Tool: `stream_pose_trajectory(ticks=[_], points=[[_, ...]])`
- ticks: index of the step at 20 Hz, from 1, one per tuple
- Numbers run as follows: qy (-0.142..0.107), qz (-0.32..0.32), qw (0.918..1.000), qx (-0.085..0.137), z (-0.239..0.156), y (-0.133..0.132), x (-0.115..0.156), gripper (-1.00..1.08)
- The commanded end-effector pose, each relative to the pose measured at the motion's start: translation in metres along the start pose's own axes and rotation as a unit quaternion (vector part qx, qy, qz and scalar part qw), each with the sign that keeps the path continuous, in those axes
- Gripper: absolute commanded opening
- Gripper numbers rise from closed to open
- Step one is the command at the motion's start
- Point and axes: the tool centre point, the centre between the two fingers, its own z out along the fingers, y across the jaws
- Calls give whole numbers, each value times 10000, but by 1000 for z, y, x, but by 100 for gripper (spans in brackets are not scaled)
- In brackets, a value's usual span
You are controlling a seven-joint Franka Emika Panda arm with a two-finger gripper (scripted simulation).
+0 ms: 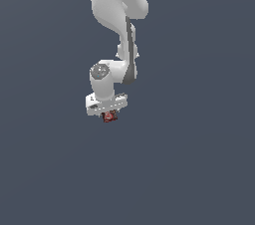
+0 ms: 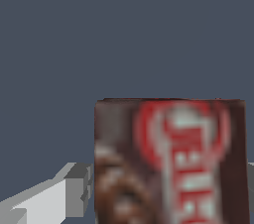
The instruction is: Pick up the object and move it to a goal position.
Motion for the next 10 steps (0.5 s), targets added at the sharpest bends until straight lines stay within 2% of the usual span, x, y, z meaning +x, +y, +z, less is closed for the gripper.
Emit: stream_pose_trajectory(ticks=[1, 2, 3, 10], points=[[6, -1, 10000, -3, 4, 0, 1, 100], [6, -1, 10000, -3, 4, 1, 1, 100], [6, -1, 10000, -3, 4, 1, 1, -100], [6, -1, 10000, -3, 4, 1, 1, -100]])
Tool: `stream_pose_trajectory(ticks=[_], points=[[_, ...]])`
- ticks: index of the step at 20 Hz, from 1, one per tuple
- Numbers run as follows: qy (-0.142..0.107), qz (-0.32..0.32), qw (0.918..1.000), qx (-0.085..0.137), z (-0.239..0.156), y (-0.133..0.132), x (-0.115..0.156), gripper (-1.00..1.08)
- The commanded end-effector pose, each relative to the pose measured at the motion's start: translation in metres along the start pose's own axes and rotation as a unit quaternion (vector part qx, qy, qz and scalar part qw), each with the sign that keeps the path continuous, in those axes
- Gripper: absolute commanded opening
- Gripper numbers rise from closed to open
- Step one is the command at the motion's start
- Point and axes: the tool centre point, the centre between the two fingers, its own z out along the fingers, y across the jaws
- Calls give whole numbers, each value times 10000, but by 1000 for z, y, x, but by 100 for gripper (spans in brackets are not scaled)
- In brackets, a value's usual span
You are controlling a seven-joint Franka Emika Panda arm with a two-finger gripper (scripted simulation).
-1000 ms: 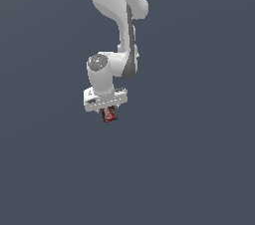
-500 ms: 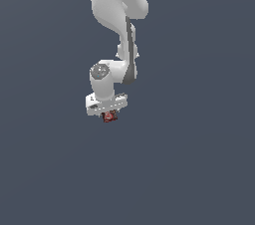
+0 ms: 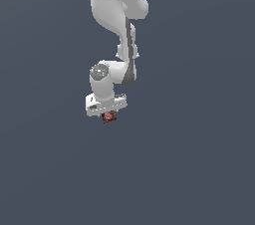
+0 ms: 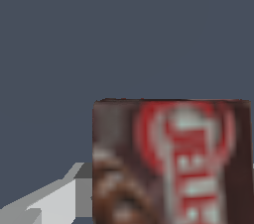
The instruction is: Pick up the object and move it to a goal position.
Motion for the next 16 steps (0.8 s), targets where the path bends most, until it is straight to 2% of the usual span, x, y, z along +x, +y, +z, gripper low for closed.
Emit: stream_pose_trajectory(ticks=[1, 9, 16], points=[[-5, -15, 10000, 9, 1, -2, 0, -100], [-2, -12, 10000, 6, -7, -13, 2, -100], [-3, -14, 10000, 4, -34, -56, 9, -100]])
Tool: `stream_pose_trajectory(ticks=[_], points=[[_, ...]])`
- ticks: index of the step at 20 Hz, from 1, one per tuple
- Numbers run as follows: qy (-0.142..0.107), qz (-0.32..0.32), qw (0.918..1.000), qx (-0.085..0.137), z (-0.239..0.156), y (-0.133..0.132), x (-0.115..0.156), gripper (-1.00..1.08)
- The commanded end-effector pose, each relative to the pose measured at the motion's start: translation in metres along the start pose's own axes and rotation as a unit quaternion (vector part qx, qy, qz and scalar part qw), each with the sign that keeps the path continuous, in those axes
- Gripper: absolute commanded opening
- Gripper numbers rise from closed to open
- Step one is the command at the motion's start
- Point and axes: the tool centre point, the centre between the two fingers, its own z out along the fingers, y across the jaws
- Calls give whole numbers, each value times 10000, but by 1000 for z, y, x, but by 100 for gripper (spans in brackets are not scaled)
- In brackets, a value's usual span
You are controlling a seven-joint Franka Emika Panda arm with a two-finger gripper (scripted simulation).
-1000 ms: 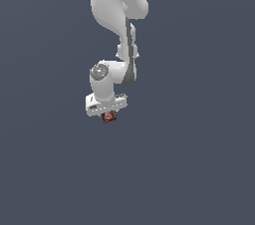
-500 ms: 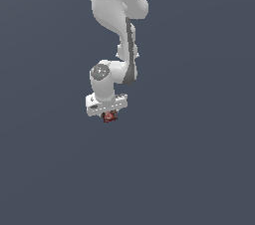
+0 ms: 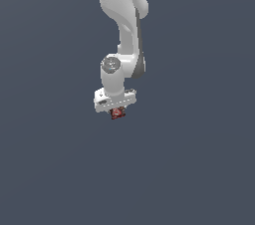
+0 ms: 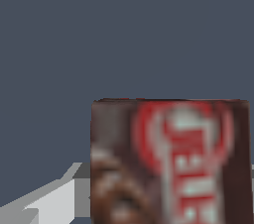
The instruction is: Pick up the object and move it to a goal position.
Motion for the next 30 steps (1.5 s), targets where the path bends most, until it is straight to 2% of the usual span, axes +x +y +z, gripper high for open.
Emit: stream_pose_trajectory(ticks=[1, 14, 19, 25, 30], points=[[3, -7, 10000, -2, -13, -21, 3, -100], [0, -10, 10000, -8, -101, -159, 28, -100], [0, -11, 10000, -5, -129, -204, 37, -100], [0, -10, 10000, -1, -150, -236, 45, -100], [1, -9, 10000, 4, -154, -242, 48, -100]])
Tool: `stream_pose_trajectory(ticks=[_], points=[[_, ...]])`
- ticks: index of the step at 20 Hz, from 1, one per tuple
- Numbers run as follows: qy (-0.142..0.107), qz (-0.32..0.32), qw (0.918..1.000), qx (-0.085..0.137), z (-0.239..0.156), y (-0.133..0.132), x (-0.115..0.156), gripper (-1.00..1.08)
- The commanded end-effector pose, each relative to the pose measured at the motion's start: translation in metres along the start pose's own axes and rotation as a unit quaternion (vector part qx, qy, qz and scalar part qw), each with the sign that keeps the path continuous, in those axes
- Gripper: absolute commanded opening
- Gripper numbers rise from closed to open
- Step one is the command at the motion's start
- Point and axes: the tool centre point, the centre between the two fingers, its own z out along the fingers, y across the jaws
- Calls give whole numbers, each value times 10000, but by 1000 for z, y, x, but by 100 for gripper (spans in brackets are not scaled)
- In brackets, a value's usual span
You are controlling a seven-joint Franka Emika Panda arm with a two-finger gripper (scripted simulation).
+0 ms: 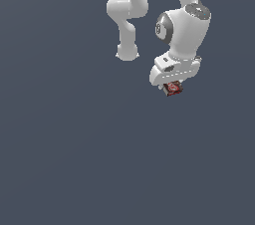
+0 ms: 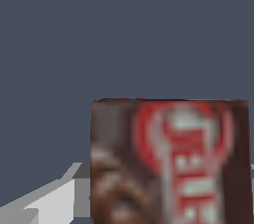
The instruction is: Pick up the object and move it to a goal position.
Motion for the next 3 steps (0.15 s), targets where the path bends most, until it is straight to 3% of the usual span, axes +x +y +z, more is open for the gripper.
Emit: stream_pose_trajectory(ticks=[1, 3], points=[[-5, 9, 10000, 1, 0, 1, 1, -100], [-5, 9, 10000, 1, 1, 2, 1, -100]])
